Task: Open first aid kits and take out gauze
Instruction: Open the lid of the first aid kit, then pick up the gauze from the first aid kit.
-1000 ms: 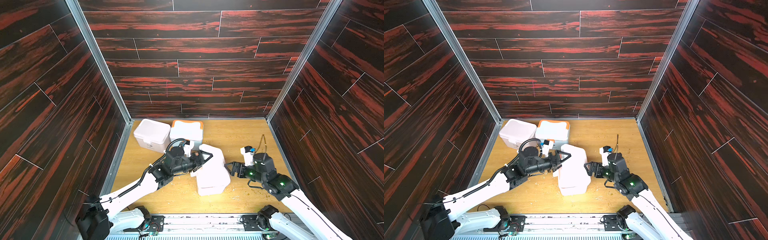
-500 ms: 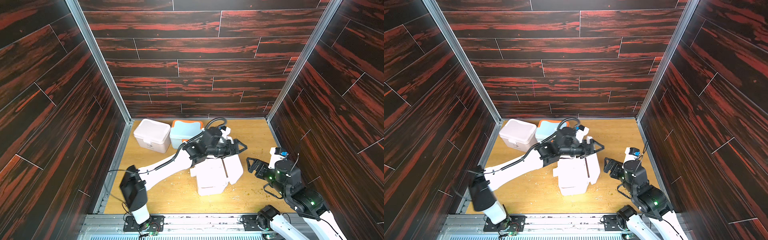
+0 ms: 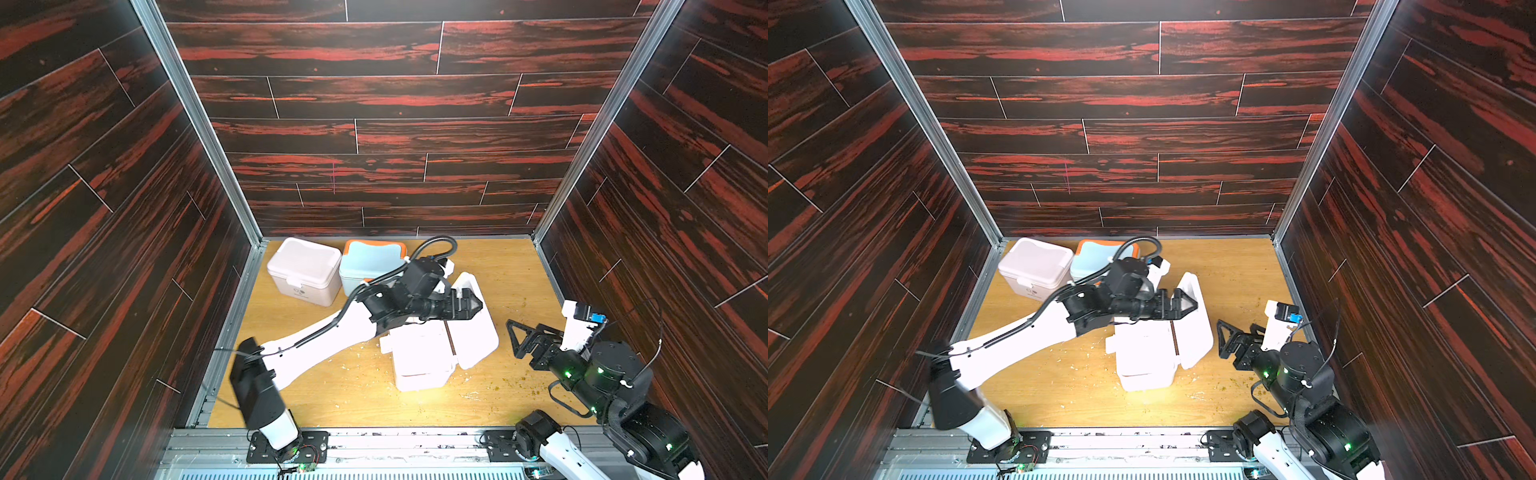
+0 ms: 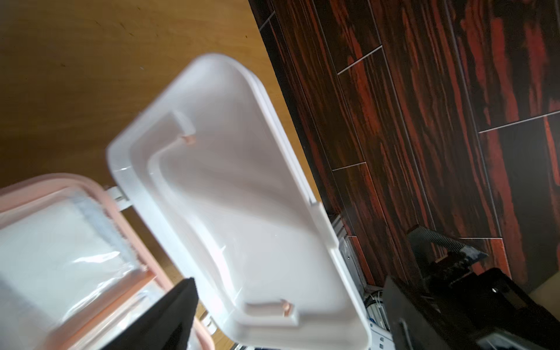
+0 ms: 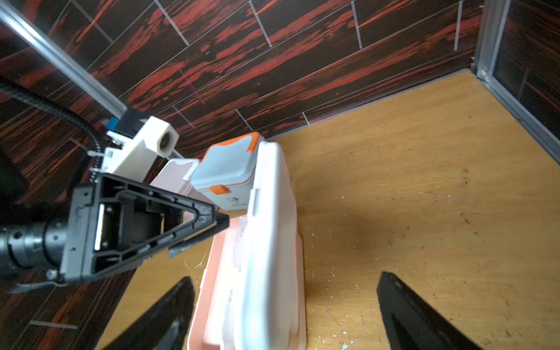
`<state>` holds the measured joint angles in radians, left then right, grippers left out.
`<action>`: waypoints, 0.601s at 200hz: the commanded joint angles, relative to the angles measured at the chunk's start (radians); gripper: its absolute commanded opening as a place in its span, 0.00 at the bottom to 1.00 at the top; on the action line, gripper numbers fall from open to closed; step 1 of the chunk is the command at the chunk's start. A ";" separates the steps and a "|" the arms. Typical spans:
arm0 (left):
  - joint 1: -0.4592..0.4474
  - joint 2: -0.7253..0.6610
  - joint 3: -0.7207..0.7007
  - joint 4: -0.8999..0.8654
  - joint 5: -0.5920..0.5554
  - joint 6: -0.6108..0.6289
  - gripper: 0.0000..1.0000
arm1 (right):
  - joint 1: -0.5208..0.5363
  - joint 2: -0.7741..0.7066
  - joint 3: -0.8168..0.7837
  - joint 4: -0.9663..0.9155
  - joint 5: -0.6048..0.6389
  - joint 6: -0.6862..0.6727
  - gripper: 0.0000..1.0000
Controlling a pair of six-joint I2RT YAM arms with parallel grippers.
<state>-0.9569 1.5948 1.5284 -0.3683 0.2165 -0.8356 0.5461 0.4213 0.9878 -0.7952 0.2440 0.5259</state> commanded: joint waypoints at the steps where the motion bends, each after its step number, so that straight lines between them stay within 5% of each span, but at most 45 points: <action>1: 0.004 -0.107 -0.084 -0.056 -0.158 0.039 1.00 | 0.006 0.036 0.036 0.046 -0.136 -0.070 0.93; 82: 0.016 -0.144 -0.281 -0.067 -0.294 0.000 0.98 | 0.006 0.200 0.077 0.085 -0.373 -0.113 0.83; 120: 0.036 -0.093 -0.286 -0.083 -0.301 0.000 0.90 | 0.005 0.269 0.031 0.030 -0.341 -0.089 0.81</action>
<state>-0.9375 1.4803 1.2522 -0.4274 -0.0547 -0.8288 0.5461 0.6659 1.0500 -0.7204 -0.0860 0.4297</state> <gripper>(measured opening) 0.922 0.816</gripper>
